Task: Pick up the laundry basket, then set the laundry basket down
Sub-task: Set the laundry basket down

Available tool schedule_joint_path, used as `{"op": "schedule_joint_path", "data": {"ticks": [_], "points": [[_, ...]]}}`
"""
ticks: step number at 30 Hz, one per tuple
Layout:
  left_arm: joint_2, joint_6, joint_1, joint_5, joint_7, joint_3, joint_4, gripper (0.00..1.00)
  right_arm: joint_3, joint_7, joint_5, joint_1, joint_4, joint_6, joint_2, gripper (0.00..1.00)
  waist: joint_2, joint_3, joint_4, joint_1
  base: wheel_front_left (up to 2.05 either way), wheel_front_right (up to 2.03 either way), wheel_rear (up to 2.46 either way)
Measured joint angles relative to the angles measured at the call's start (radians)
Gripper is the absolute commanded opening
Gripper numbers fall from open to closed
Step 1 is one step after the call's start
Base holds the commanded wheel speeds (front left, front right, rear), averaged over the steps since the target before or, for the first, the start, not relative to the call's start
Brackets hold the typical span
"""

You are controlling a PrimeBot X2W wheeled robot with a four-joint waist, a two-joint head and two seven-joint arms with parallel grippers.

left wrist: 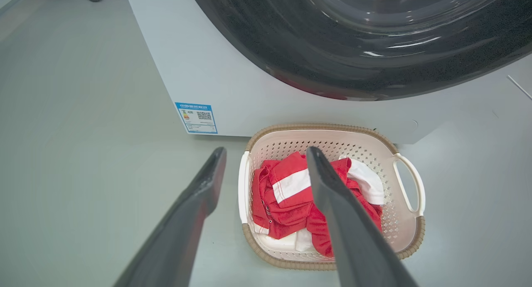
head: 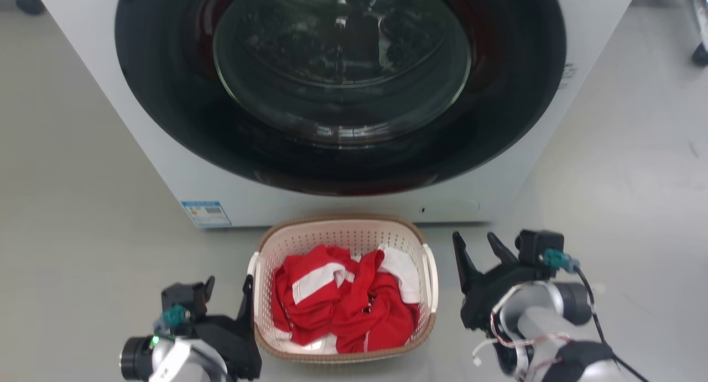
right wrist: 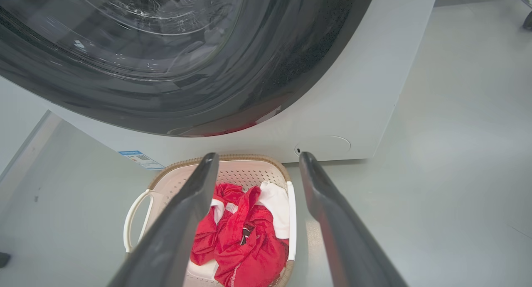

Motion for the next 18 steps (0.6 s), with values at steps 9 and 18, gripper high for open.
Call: {"op": "schedule_joint_path", "data": {"ticks": [9, 18], "points": [[0.019, 0.017, 0.170, 0.080, 0.000, 0.060, -0.169, 1.00, -0.075, 0.000, -0.072, 0.171, -0.150, -0.007, -0.030, 1.00, 0.0000, -0.104, -0.005, 0.0000, 0.00, 0.00, 0.00], [0.032, 0.018, 0.361, 0.169, 0.000, 0.178, -0.339, 1.00, -0.156, 0.000, -0.180, 0.350, -0.340, -0.009, -0.057, 1.00, 0.0000, -0.190, -0.009, 0.0000, 0.00, 0.00, 0.00]]}}
